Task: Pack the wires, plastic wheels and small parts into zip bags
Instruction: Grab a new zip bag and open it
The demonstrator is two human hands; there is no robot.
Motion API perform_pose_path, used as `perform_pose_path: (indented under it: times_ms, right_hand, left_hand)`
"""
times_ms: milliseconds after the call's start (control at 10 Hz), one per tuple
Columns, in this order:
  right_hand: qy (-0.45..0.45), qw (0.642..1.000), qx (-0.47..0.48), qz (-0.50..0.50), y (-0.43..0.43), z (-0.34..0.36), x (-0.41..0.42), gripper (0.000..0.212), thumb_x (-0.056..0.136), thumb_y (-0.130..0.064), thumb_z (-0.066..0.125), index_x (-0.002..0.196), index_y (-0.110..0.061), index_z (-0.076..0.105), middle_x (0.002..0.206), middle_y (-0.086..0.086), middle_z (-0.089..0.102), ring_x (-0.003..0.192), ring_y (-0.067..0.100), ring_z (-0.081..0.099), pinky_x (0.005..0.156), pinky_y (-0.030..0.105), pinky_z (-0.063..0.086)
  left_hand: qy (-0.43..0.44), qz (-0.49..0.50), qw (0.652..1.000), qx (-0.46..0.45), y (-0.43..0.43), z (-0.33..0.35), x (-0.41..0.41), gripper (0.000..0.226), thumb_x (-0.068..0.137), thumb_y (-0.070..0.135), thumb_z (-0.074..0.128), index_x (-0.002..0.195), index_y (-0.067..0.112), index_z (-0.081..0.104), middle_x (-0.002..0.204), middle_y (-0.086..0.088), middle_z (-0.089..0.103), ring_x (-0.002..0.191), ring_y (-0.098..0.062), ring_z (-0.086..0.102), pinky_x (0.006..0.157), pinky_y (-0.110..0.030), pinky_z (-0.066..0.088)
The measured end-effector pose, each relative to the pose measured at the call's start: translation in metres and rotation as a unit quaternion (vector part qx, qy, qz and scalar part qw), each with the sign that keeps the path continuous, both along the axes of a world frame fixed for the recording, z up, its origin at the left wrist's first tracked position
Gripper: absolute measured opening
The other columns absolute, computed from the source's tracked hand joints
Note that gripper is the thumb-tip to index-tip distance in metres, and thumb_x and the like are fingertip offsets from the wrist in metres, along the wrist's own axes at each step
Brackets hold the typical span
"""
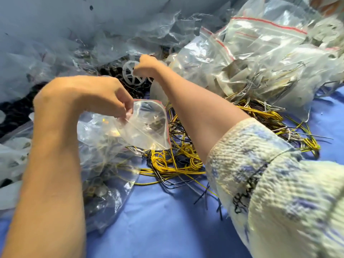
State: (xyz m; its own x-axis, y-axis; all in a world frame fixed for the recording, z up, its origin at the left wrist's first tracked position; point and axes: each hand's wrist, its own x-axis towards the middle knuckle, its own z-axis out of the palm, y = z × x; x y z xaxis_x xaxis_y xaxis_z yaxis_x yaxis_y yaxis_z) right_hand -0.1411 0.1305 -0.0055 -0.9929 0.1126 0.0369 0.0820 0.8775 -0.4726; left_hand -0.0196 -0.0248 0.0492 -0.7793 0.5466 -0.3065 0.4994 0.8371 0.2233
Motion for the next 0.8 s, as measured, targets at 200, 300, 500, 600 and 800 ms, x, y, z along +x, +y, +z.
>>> perform_pose_path:
  times_ms: [200,300,500,600,800]
  right_hand:
    - [0.049,0.999,-0.01,-0.019,0.003,0.0,0.003,0.024,0.083,-0.024,0.06,0.099,-0.007,0.062,0.098,0.011,0.062,0.094,0.023,0.058,0.069,0.026,0.043]
    - [0.119,0.992,-0.03,-0.011,0.004,0.02,0.026,0.023,0.082,-0.029,0.065,0.073,-0.008,0.062,0.076,0.007,0.058,0.075,0.016,0.054,0.058,0.025,0.038]
    - [0.155,0.98,-0.107,0.065,-0.002,0.066,0.113,0.038,0.083,-0.027,0.064,0.094,0.009,0.065,0.072,0.005,0.051,0.063,0.013,0.05,0.054,0.028,0.047]
    - [0.124,0.987,-0.087,0.059,-0.001,0.077,0.144,0.02,0.086,-0.033,0.059,0.076,-0.015,0.06,0.068,-0.005,0.058,0.059,0.008,0.059,0.053,0.021,0.056]
    - [0.02,0.991,-0.095,0.089,0.01,0.073,0.169,0.019,0.101,-0.031,0.038,0.099,-0.015,0.048,0.094,0.002,0.052,0.078,0.01,0.056,0.07,0.027,0.058]
  left_hand:
    - [-0.008,-0.038,0.999,0.003,-0.005,0.001,-0.006,0.01,0.069,0.026,0.069,0.061,0.032,0.066,0.047,0.011,0.051,0.051,-0.012,0.041,0.057,-0.027,0.033]
    - [-0.013,-0.052,0.998,0.016,-0.008,0.002,-0.008,0.017,0.074,0.022,0.068,0.062,0.033,0.064,0.045,0.011,0.049,0.045,-0.006,0.038,0.058,-0.028,0.033]
    - [-0.029,-0.054,0.998,0.025,-0.004,0.003,-0.004,0.011,0.065,0.029,0.071,0.065,0.024,0.062,0.045,0.01,0.048,0.052,-0.017,0.041,0.057,-0.029,0.035]
    - [-0.017,-0.062,0.997,0.035,-0.004,0.003,-0.004,0.023,0.072,0.024,0.077,0.056,0.027,0.061,0.041,0.013,0.05,0.051,-0.013,0.045,0.053,-0.025,0.035]
    - [-0.051,-0.11,0.992,0.043,0.0,0.003,-0.008,0.009,0.051,0.041,0.06,0.053,0.05,0.06,0.045,0.02,0.054,0.037,0.005,0.047,0.048,-0.02,0.034]
